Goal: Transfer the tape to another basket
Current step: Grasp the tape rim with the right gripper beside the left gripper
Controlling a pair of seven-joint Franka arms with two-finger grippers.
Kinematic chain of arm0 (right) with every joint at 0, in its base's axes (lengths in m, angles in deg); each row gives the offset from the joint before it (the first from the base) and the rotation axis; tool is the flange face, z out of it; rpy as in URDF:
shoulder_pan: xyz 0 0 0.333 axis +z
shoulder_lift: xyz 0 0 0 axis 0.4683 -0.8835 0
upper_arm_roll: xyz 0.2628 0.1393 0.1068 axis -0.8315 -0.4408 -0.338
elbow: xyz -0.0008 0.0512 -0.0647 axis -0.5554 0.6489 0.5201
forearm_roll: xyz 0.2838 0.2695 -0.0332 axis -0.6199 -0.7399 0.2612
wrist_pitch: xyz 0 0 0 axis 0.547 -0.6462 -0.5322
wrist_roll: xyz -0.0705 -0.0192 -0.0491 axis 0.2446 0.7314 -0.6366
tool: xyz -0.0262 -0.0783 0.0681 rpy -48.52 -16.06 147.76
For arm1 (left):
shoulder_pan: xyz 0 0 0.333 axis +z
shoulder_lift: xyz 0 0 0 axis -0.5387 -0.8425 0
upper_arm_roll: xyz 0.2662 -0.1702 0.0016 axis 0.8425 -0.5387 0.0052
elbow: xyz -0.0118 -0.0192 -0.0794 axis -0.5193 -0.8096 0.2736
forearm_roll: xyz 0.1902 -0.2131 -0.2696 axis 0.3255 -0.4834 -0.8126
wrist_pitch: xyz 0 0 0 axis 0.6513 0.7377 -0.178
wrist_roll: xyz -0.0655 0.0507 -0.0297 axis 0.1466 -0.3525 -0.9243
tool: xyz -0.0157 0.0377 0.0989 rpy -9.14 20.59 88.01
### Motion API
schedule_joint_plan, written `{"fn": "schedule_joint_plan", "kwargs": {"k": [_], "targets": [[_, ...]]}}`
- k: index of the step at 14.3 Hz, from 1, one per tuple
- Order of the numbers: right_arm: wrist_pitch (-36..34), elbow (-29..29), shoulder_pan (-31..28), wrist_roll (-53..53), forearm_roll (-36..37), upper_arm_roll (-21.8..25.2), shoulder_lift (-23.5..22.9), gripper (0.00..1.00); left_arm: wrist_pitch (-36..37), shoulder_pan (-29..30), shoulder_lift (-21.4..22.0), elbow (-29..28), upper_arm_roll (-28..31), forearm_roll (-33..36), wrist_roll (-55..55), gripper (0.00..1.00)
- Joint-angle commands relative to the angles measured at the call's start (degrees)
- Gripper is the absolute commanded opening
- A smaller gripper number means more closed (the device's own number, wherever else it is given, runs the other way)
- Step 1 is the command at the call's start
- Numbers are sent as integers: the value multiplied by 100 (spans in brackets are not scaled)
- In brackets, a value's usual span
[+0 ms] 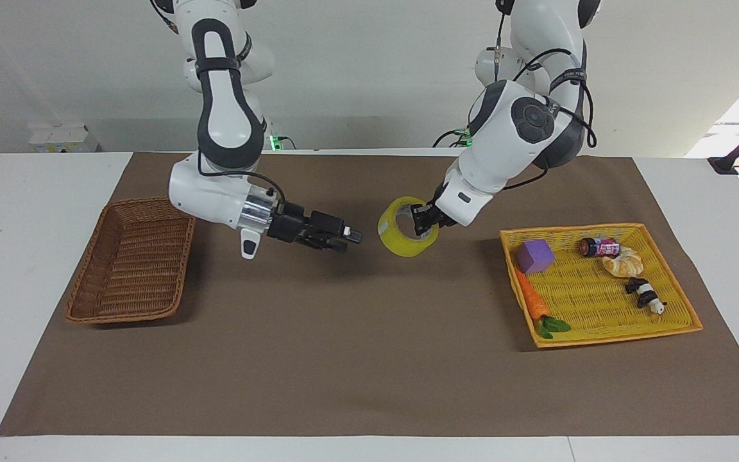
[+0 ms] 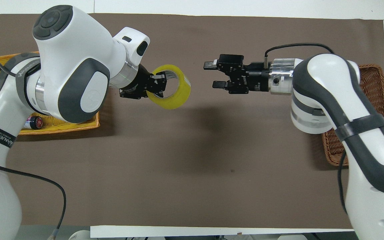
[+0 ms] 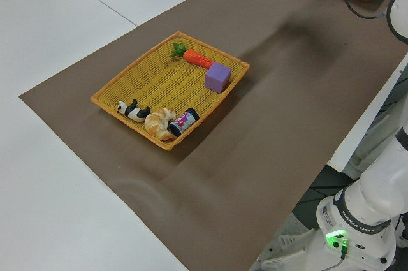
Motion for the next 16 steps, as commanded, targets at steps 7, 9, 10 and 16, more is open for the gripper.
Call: {"fn": "schedule_joint_plan", "kwargs": {"k": [7, 9, 10, 16], "targets": [[339, 3, 402, -292, -247, -26, 108, 100, 20, -44, 116, -51, 45, 62, 77, 0], [524, 3, 526, -292, -229, -26, 108, 100, 38, -53, 124, -69, 36, 71, 77, 0], [525, 3, 526, -274, -194, -26, 108, 100, 55, -53, 124, -60, 45, 71, 77, 0], [507, -59, 570, -195, 104, -26, 134, 99, 55, -53, 124, -60, 45, 71, 86, 0]]}}
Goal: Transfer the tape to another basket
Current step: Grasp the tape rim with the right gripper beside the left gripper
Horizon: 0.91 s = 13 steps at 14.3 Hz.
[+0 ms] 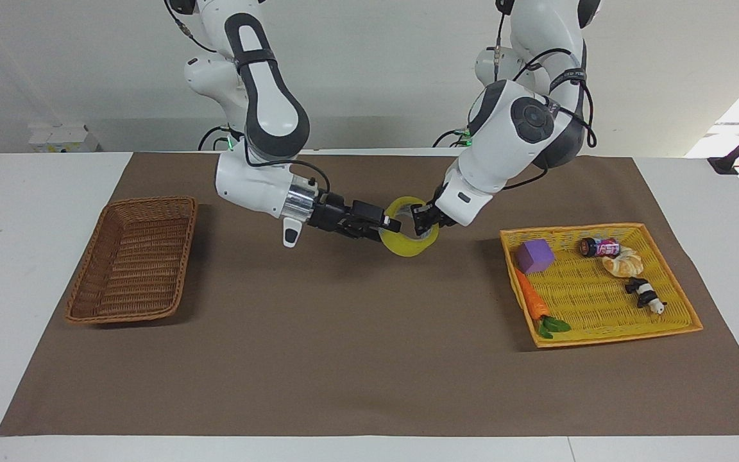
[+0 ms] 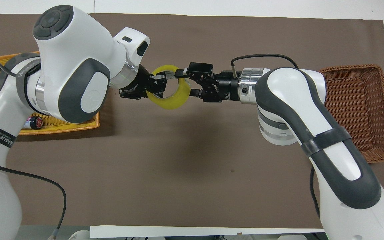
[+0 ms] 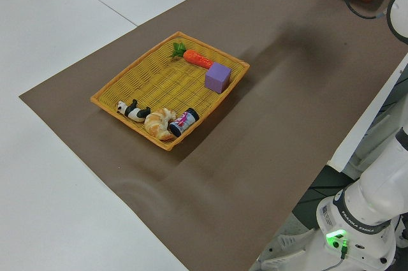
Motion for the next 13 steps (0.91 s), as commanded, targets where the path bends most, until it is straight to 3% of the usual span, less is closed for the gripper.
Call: {"fn": "schedule_joint_plan", "kwargs": {"k": [1, 3, 5, 9, 10, 13], "targets": [[48, -43, 51, 21, 291, -25, 58, 96, 19, -52, 124, -66, 34, 64, 79, 0], [48, -43, 60, 82, 318, -25, 58, 89, 37, -43, 124, -58, 43, 64, 79, 0], [13, -43, 51, 170, 318, -25, 58, 74, 36, -26, 124, -66, 34, 64, 71, 0], [-215, -43, -36, 170, 318, -25, 67, 13, 54, -17, 124, -66, 34, 64, 97, 0], [-216, -43, -45, 170, 318, -25, 76, 5, 54, -8, 133, -66, 34, 64, 106, 0], [-207, -43, -45, 170, 318, -25, 76, 2, 54, -17, 124, -58, 43, 64, 106, 0]]}}
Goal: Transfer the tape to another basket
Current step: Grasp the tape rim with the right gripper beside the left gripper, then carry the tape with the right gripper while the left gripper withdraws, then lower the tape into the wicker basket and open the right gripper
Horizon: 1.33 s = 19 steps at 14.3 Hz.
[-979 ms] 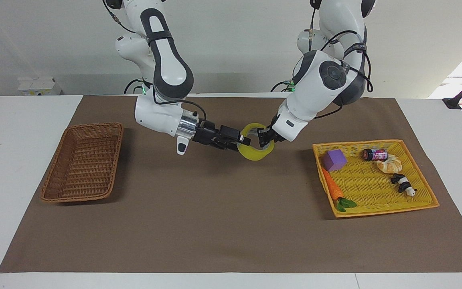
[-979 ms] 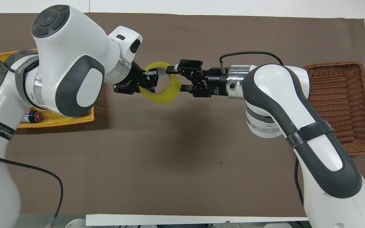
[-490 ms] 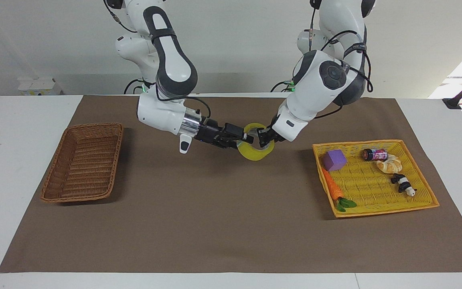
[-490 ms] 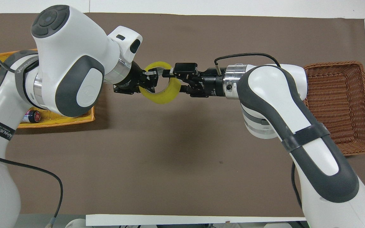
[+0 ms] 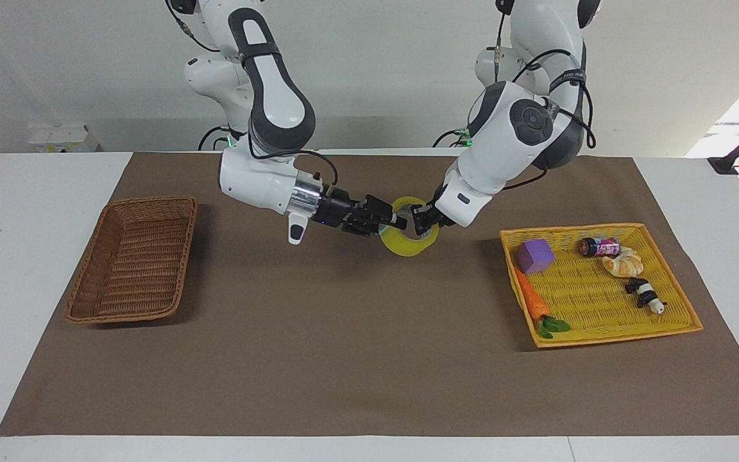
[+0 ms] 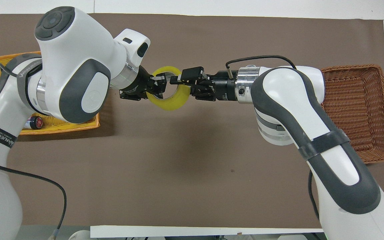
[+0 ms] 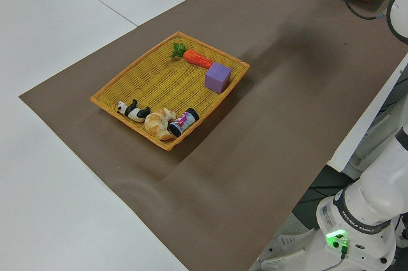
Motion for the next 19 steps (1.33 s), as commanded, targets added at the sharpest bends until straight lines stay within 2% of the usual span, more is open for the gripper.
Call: {"fn": "schedule_joint_plan", "kwargs": {"k": [1, 2, 3, 4, 5, 7, 9, 12, 14, 16, 19], "targets": [[-109, 65, -102, -18, 93, -26, 63, 2, 30, -26, 124, -22, 45, 67, 81, 5], [-109, 65, -102, -18, 93, -26, 63, 2, 30, -61, 124, -22, 45, 67, 107, 29], [-109, 65, -102, -18, 93, -26, 63, 2, 39, -53, 124, 4, 45, 75, 159, 79], [-109, 65, -111, -18, 93, -17, 63, 2, 39, -53, 124, 21, 54, 249, 212, 99], [-118, 65, -155, -10, 119, -17, 63, 1, 143, -27, 176, 109, 45, 530, 326, 99], [-258, 22, -365, -10, 469, -17, 45, 1, 913, 113, 308, 520, 132, 620, 310, 99], [-774, -40, -925, -1, 969, -8, 45, 1, 1539, 508, 439, 855, 421, 646, 178, 99], [-2004, -163, -2295, 717, 2137, 1, 45, 1, 1769, 1394, 905, 822, 703, 751, -786, 99], [-2743, -251, -3201, 1315, 2718, 10, 54, 1, 2050, 1869, 950, 769, 713, 1504, -1777, 99], [-3507, -531, -4149, 1825, 3481, 10, 19, 0, 2043, 2607, 976, 681, 713, 1587, -2684, 100], [-4317, -840, -5188, 2729, 4458, 10, -95, 0, 1964, 3119, 1047, 549, 722, 1631, -2749, 100]]}}
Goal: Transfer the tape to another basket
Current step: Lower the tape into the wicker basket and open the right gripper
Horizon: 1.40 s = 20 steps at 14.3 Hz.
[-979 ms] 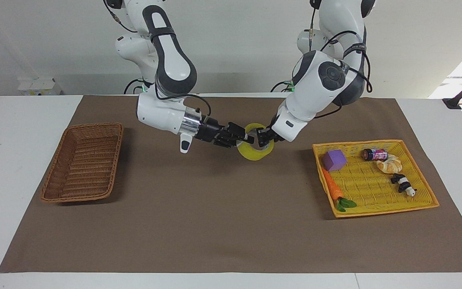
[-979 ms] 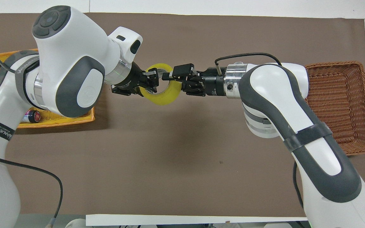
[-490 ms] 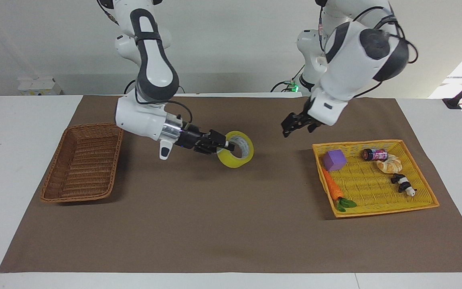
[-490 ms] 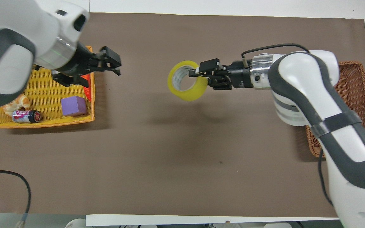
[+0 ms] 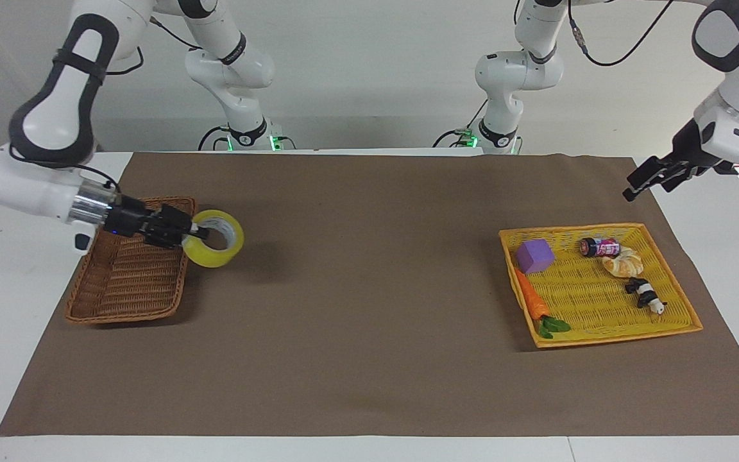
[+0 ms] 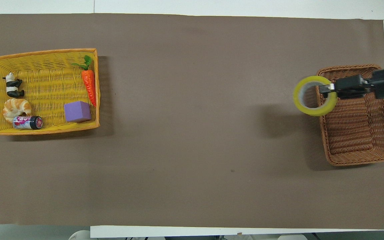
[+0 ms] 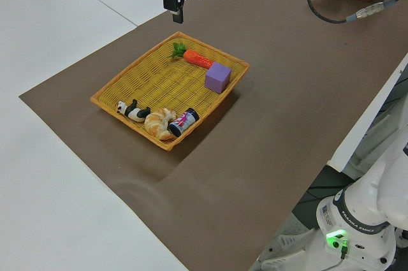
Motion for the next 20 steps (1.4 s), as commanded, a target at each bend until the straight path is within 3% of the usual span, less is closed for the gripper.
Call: {"fn": "schedule_joint_plan", "kwargs": {"k": [1, 3, 5, 8, 11, 14, 15, 16, 17, 18, 20], "targets": [[-480, -235, -751, 825, 651, -86, -143, 0, -49, 221, 132, -177, -75, 141, -42, 100], [-561, -305, -1096, 1476, 722, -86, -520, 0, -23, 195, 176, -238, -84, 141, -67, 100], [-377, -297, -1123, 1619, 880, -86, -618, 0, -41, 116, 211, -256, -102, 141, -50, 100], [-175, -297, -1229, 2180, 898, -86, -1039, 0, 195, 10, 151, 50, -225, 176, -103, 100], [80, -271, -1185, 2252, 890, -95, -1084, 0, 1056, -86, -43, 682, -277, 632, -147, 100], [336, -209, -1167, 2322, 907, -95, -1075, 1, 1146, -235, 70, 755, -321, 913, -147, 100], [362, -209, -1167, 2314, 916, -95, -1084, 14, 1155, -236, 167, 737, -434, 1053, -147, 100], [397, -209, -1159, 2322, 925, -86, -1075, 44, 1155, -227, 220, 711, -453, 1072, -182, 100], [424, -209, -1132, 2322, 925, -95, -1084, 88, 1224, -210, 229, 711, -453, 1072, -269, 100], [485, -209, -1080, 2348, 925, -95, -1075, 99, 1321, -210, 281, 720, -453, 1072, -418, 100], [626, -235, -1053, 2454, 951, -95, -1049, 99, 1401, -201, 483, 702, -453, 1064, -568, 100]]}}
